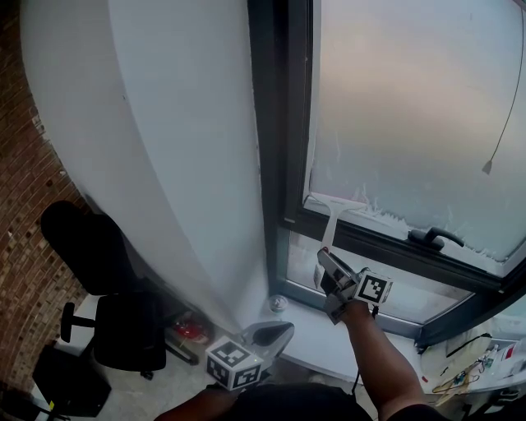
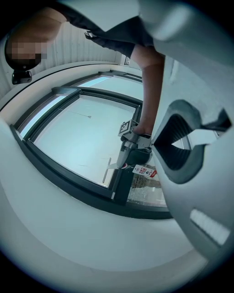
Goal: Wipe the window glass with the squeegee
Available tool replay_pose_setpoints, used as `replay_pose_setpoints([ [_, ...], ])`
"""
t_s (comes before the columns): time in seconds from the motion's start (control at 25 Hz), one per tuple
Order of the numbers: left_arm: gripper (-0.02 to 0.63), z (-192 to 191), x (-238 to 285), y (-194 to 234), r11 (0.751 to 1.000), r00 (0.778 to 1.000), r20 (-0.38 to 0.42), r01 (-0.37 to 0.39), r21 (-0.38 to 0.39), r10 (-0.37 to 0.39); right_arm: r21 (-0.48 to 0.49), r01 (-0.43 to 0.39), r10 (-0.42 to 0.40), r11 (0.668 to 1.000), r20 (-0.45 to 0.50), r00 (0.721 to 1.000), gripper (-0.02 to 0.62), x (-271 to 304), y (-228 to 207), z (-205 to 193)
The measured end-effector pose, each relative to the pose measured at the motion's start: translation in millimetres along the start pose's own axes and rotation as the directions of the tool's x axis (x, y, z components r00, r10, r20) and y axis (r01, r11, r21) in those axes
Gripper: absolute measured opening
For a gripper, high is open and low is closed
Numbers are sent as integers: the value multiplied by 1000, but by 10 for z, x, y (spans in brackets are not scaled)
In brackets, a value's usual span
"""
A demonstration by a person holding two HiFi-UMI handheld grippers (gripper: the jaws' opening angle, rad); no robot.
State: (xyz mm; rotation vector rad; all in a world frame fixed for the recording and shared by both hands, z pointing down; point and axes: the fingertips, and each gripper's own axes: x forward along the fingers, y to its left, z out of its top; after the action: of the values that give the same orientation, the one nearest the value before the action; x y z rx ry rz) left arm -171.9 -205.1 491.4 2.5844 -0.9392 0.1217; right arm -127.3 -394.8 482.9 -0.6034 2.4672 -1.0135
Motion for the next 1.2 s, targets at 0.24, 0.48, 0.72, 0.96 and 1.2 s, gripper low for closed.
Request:
replay_pose_setpoints([
  [0.24, 0, 15, 2, -7, 1000, 1000, 0, -3, -3, 3, 16, 2, -1, 1000, -7, 1000, 87, -19, -55, -82],
  [0.48, 0, -11, 25, 0, 1000, 1000, -3, -4, -5, 4, 27, -5, 4, 1000, 10, 1000, 87, -49, -34, -71],
  [0.72, 0, -32, 92, -68, 1000, 1000, -11, 15, -6, -15, -30, -82, 83, 996, 40, 996, 87, -181, 415, 168],
  [0.96, 0, 21, 256, -183, 998, 998, -18, 54, 13, -54, -139, -169, 178, 976, 55, 983, 87, -372, 1101, 723],
  [1.2, 0, 61, 350, -283, 997, 997, -15, 77, 25, -76, -247, -197, 226, 949, 98, 969, 87, -517, 1593, 1478],
])
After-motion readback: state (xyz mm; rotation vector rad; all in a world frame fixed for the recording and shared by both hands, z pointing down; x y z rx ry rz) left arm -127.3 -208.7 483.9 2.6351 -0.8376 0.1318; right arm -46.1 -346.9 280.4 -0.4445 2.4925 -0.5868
